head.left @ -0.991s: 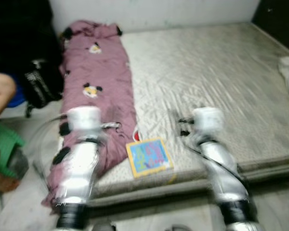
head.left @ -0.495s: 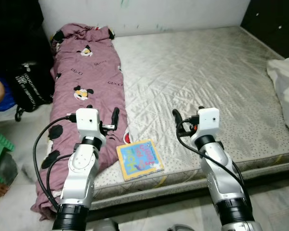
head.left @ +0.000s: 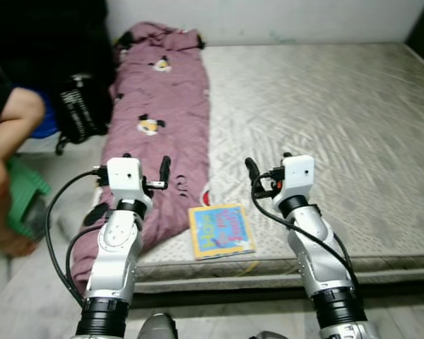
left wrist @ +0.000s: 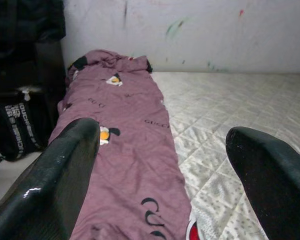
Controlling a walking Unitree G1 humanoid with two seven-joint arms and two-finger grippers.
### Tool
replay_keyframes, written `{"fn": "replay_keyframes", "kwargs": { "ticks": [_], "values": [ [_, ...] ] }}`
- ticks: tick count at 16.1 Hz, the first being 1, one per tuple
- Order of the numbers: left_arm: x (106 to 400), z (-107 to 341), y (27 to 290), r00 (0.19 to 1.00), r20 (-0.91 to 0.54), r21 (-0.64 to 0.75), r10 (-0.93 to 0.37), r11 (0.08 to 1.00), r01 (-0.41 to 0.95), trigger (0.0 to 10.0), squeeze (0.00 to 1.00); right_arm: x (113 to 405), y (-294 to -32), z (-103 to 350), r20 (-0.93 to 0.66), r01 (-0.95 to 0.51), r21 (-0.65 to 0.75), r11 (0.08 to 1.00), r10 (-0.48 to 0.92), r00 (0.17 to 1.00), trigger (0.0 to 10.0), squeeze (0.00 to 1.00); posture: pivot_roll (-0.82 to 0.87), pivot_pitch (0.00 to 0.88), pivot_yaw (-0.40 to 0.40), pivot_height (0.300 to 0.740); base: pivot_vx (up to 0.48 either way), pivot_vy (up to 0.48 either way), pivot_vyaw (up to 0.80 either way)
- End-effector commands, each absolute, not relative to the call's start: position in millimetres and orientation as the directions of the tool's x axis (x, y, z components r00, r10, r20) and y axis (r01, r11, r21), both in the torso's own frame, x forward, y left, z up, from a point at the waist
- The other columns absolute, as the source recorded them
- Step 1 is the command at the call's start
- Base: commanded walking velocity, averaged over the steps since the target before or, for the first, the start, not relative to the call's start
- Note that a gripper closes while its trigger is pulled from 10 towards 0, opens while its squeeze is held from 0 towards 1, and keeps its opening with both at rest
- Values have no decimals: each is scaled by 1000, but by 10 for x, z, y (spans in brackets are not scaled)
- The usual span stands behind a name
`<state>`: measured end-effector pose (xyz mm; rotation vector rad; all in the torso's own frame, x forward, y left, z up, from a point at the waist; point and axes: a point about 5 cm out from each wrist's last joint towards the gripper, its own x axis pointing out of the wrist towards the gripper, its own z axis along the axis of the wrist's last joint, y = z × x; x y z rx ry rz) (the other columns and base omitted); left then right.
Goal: Clean up the room
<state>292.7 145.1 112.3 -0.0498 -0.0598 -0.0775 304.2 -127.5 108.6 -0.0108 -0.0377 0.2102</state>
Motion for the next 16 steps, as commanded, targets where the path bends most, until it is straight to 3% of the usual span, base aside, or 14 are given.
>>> {"fn": "replay_keyframes", "kwargs": {
  "ticks": [1, 16],
  "values": [
    [2942, 1121, 1421, 994, 57, -57, -93, 994, 97, 10000, 0, 3052, -1320, 1080, 34, -195, -21, 981, 196, 980, 10000, 0, -14, 49, 11, 740, 0, -277, 0],
    [2934, 1113, 1386, 992, 57, -64, -109, 992, 112, 10000, 0, 3051, -1320, 1075, 34, -199, -20, 980, 199, 979, 10000, 0, -15, 49, 9, 740, 0, -311, 75]
  ]
}}
